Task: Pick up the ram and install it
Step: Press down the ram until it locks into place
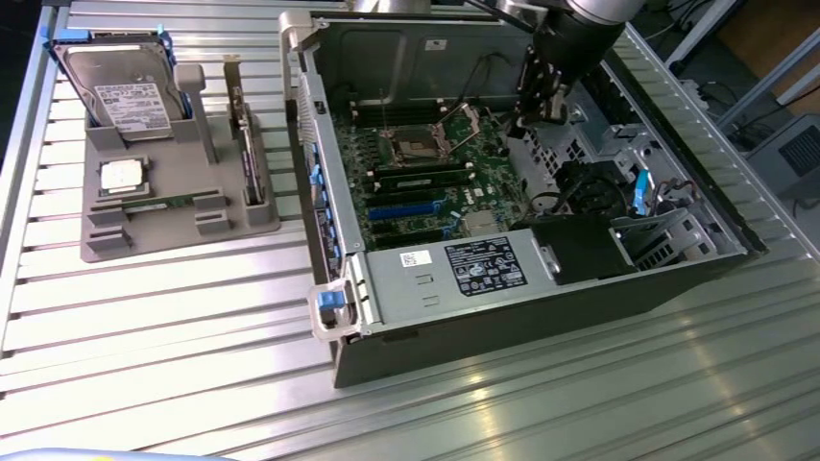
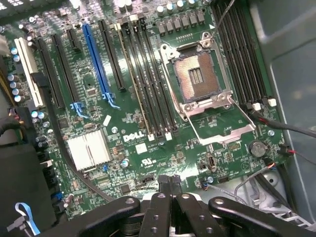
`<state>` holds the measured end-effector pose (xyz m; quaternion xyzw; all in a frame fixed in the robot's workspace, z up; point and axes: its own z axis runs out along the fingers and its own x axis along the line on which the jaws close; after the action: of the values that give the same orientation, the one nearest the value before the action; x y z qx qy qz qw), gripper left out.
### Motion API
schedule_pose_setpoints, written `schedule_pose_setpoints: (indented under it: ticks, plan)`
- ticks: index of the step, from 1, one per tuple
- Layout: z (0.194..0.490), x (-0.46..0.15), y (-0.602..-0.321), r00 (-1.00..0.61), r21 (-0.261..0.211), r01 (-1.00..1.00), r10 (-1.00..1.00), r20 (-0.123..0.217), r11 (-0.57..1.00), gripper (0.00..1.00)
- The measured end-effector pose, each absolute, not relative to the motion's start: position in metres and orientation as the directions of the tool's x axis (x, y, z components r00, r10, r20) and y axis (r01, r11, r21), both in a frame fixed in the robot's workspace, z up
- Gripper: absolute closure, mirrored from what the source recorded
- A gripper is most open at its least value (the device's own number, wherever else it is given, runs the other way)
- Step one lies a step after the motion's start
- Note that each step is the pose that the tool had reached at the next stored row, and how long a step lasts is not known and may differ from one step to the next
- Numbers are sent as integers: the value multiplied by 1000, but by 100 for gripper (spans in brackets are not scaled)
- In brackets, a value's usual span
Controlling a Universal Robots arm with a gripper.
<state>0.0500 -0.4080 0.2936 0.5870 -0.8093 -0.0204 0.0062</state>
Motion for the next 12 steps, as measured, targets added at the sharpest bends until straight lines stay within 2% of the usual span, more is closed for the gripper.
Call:
schedule_pose_setpoints:
  ticks: [12]
  plan:
    - [294,50,-408,-467,40,-884,-884,-14,466,90]
